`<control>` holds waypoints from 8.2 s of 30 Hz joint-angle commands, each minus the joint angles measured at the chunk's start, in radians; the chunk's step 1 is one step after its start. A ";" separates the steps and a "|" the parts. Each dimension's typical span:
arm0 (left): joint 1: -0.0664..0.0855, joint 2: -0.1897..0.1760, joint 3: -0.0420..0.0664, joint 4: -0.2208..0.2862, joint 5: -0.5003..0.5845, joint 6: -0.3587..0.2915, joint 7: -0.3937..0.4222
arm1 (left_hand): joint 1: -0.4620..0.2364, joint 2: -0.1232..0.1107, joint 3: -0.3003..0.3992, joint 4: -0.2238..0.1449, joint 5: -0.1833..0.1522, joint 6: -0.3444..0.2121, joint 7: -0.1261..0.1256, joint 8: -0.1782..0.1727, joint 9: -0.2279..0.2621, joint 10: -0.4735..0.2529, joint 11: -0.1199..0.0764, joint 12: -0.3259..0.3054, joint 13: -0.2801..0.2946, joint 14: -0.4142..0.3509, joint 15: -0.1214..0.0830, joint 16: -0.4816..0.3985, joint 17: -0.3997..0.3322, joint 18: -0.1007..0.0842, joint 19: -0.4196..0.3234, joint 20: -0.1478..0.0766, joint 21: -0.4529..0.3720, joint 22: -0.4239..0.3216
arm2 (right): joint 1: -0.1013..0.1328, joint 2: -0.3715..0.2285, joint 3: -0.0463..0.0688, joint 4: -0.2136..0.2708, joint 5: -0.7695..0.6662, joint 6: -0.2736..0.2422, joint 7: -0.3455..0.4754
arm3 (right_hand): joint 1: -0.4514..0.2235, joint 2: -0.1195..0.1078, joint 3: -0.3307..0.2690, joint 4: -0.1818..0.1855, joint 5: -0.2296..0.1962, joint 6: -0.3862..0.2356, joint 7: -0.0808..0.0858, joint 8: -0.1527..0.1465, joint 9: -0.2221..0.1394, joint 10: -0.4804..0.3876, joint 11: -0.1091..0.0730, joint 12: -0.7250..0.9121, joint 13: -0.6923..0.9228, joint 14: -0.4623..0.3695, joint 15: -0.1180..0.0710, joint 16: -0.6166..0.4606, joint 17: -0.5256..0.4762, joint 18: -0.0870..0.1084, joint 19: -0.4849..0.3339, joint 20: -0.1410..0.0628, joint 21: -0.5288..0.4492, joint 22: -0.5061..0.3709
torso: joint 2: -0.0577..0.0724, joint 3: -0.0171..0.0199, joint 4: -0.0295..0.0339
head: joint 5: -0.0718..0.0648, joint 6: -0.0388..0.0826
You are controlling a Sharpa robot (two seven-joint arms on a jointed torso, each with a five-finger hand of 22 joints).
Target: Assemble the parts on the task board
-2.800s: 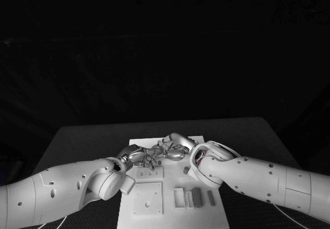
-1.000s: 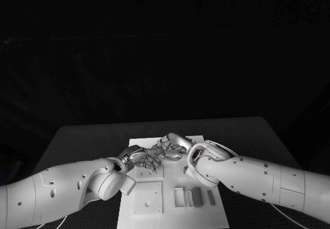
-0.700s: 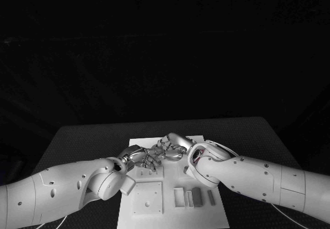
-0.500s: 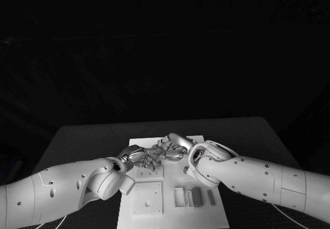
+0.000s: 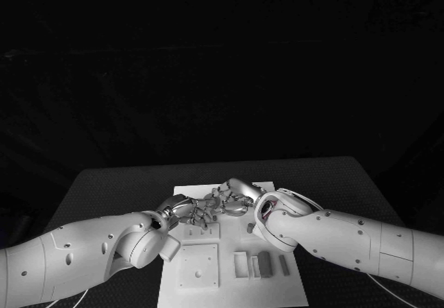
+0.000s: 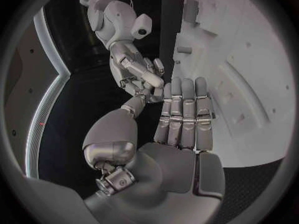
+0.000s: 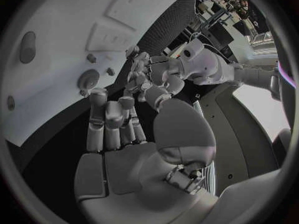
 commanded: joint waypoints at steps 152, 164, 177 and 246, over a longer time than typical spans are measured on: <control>0.001 -0.002 0.001 -0.035 -0.347 -0.050 -0.212 | 0.195 0.058 0.138 -0.081 0.031 0.035 -0.021 0.034 0.061 0.031 -0.024 0.060 0.029 0.028 -0.021 0.068 -0.004 -0.011 0.039 -0.019 0.000 0.084 | -0.001 -0.068 0.004 -0.026 -0.010 0.001 0.024 | -0.013 -0.052 0.093 0.001 0.000 0.000 0.023 -0.017 0.008 -0.007 0.000 0.002 -0.006 -0.003 -0.001 -0.008 -0.002 0.042 -0.001 0.003 0.001 0.018 | 0.000 0.0022 -0.0033 | -0.003 -0.009; 0.003 0.028 0.004 -0.048 -0.510 0.054 -0.486 | 0.192 0.060 0.134 -0.080 0.023 0.036 -0.023 0.037 0.068 0.033 -0.026 0.066 0.034 0.032 -0.024 0.074 -0.004 -0.012 0.043 -0.021 0.003 0.092 | 0.009 -0.091 0.082 -0.066 -0.012 -0.019 0.027 | -0.006 -0.056 0.096 0.000 0.000 0.000 0.023 -0.017 0.009 -0.007 0.000 0.002 -0.006 -0.003 -0.001 -0.008 -0.002 0.042 -0.001 0.002 0.001 0.018 | 0.000 0.0025 0.0002 | -0.006 -0.018; 0.004 0.045 0.005 -0.046 -0.608 0.030 -0.561 | 0.190 0.058 0.134 -0.080 0.022 0.040 -0.026 0.042 0.078 0.039 -0.031 0.076 0.042 0.040 -0.029 0.083 -0.004 -0.012 0.049 -0.026 0.008 0.100 | 0.029 -0.091 0.115 -0.077 -0.012 -0.019 0.029 | -0.003 -0.058 0.097 0.000 0.000 0.000 0.023 -0.017 0.009 -0.007 0.000 0.002 -0.006 -0.003 -0.001 -0.008 -0.002 0.042 0.000 0.001 0.001 0.018 | 0.001 0.0024 -0.0007 | -0.005 -0.028; 0.061 0.089 0.021 -0.004 -0.867 0.083 -0.698 | 0.200 0.045 0.135 -0.081 0.025 0.063 -0.050 0.012 0.103 0.087 -0.103 0.313 0.198 0.251 -0.177 0.595 -0.102 0.013 0.316 -0.169 0.347 0.242 | 0.039 -0.089 0.121 -0.104 -0.011 0.012 0.028 | -0.002 -0.061 0.097 0.002 -0.001 -0.001 0.023 -0.018 0.010 -0.006 0.001 0.002 -0.007 -0.002 0.000 -0.008 -0.002 0.042 0.000 0.002 0.001 0.018 | 0.000 0.0015 -0.0001 | 0.005 -0.044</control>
